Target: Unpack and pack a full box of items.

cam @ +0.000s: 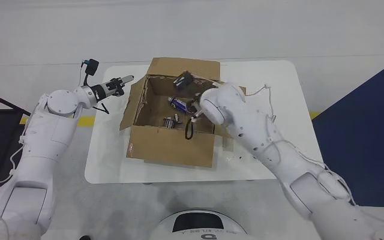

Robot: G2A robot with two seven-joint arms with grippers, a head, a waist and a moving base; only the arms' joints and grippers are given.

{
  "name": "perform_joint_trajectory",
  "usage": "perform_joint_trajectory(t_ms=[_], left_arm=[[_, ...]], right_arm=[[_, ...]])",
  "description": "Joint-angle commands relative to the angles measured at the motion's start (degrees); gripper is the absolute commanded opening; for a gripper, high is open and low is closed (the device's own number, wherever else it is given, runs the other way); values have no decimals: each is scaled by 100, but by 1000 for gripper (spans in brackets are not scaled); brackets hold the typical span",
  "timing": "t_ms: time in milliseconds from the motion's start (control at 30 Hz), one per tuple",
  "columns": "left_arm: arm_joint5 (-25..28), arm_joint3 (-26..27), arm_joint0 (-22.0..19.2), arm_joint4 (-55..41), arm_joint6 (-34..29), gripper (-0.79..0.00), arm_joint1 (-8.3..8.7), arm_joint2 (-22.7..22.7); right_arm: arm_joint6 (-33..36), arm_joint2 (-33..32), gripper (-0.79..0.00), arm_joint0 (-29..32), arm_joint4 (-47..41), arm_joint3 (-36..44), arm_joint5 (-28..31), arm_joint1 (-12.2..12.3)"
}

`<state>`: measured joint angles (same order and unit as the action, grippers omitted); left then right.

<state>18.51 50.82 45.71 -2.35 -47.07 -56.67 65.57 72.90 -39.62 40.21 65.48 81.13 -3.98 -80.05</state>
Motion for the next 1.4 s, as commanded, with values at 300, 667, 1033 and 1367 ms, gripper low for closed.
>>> perform_joint_trajectory(t_ms=[300,667,1033,1367], left_arm=[[0,0,0,0,0,0,0,0],[0,0,0,0,0,0,0,0],[0,0,0,0,0,0,0,0],[0,0,0,0,0,0,0,0]], right_arm=[[-169,708,-406,-683,-482,-1497,-26,-576],[-281,133,0,-367,-88,-422,-504,-461],[-703,-3093,0,3081,757,3232,-546,434],[-300,-4428,-188,4394,932,3261,-1722,543]])
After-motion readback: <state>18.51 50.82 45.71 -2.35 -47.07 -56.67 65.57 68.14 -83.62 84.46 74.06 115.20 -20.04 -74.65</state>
